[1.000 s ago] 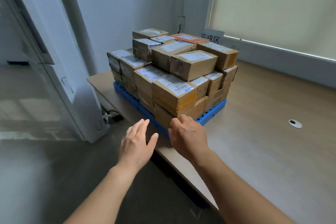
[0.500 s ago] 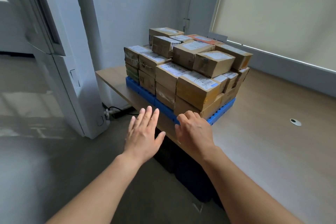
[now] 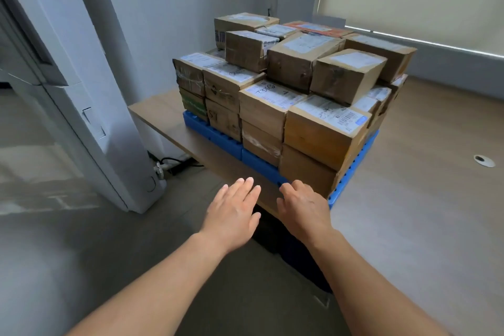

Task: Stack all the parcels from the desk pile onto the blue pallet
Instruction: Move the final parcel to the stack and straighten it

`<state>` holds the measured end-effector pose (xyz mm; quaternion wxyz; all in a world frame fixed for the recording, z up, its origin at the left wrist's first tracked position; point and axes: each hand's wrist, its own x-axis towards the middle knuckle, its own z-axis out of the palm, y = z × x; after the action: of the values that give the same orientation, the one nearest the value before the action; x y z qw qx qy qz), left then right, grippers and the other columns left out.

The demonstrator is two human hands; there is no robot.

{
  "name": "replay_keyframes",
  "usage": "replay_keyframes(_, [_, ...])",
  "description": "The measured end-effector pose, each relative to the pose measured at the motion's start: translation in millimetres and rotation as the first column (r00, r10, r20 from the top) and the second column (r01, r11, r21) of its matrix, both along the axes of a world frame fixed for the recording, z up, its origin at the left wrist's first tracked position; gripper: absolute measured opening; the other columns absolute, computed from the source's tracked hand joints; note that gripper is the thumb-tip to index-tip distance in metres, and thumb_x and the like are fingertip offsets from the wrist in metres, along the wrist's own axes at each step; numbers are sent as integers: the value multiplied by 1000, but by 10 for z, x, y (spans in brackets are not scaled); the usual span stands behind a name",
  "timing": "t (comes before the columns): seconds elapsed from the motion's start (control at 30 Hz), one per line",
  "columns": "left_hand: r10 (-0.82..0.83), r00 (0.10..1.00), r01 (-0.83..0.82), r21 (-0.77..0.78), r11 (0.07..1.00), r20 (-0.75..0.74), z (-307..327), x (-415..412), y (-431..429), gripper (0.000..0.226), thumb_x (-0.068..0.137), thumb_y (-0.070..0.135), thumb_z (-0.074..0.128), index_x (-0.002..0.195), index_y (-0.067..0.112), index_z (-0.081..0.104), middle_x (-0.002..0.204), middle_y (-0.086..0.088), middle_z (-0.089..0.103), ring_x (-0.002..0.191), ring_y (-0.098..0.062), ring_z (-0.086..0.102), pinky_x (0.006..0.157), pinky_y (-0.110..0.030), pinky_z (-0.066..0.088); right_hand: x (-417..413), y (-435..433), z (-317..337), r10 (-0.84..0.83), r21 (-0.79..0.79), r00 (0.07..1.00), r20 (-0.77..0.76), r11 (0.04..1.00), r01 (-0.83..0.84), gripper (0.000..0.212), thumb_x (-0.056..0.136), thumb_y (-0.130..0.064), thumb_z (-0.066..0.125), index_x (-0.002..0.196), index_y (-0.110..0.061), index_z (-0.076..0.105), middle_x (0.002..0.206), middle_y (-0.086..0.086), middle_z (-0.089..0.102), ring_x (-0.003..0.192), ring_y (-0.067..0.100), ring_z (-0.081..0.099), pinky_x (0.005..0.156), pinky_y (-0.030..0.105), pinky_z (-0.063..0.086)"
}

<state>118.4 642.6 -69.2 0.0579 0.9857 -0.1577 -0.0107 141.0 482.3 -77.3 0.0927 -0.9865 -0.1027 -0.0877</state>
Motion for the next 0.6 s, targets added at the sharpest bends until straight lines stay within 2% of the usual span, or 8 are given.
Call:
replay_keyframes(0.1, [-85,995,86,42,995,-45,-84,274,-17,56,101,37,29,151,19,9,159,0,1,146,-15,-1,117,-33,0,157,17,-152,-62,-17,996,-59,998,61,24,97,-29,40,113,-20,55,110,2,59,96,22,58,69,28,40])
replay_keyframes(0.2, [-194,980,196,43,980,-50,-209,515,-84,54,100,34,31,149,16,16,159,-2,3,146,-17,-1,117,-34,0,277,0,-258,-92,-41,993,-68,995,90,26,92,-24,50,113,-16,62,107,7,64,91,30,63,66,31,45])
replay_keyframes(0.3, [-306,950,309,65,949,-56,-330,697,-162,53,98,30,37,147,11,27,158,-7,8,145,-21,4,116,-36,3,336,-28,-302,-125,-77,988,-95,990,118,12,82,-20,64,90,-11,67,87,10,67,68,33,63,50,29,36])
replay_keyframes(0.4, [-335,940,338,41,940,-65,-383,860,-235,56,94,28,43,146,11,30,157,-9,16,144,-23,13,116,-35,9,412,-57,-387,-194,-102,975,-109,978,183,25,59,-21,84,64,-12,62,62,6,61,42,30,55,39,22,27])
replay_keyframes(0.47, [-356,932,358,14,934,-68,-411,985,-273,57,93,27,47,146,13,31,154,-9,23,142,-25,20,114,-36,16,462,-48,-417,-240,-115,963,-124,967,226,21,69,-31,78,76,-16,64,71,5,63,48,32,58,39,26,38])
replay_keyframes(0.5, [-370,927,370,-9,929,-68,-421,1048,-288,56,93,26,49,144,13,34,152,-9,28,140,-27,24,113,-38,21,486,-38,-398,-272,-109,952,-142,960,258,21,81,-36,68,95,-20,65,85,6,65,60,33,62,46,30,45])
replay_keyframes(0.57, [-403,912,399,-72,914,-71,-455,1165,-307,53,87,20,58,138,11,45,143,-14,42,131,-34,38,105,-44,34,516,-55,-390,-307,-122,941,-140,949,291,37,95,-39,45,130,-28,49,115,5,60,88,33,63,63,32,46])
replay_keyframes(0.6, [-416,907,409,-98,907,-70,-466,1224,-313,52,85,17,60,134,9,49,138,-16,47,125,-37,44,100,-46,38,524,-54,-365,-315,-111,938,-141,947,301,41,97,-39,40,137,-30,41,124,5,55,97,32,61,69,32,46])
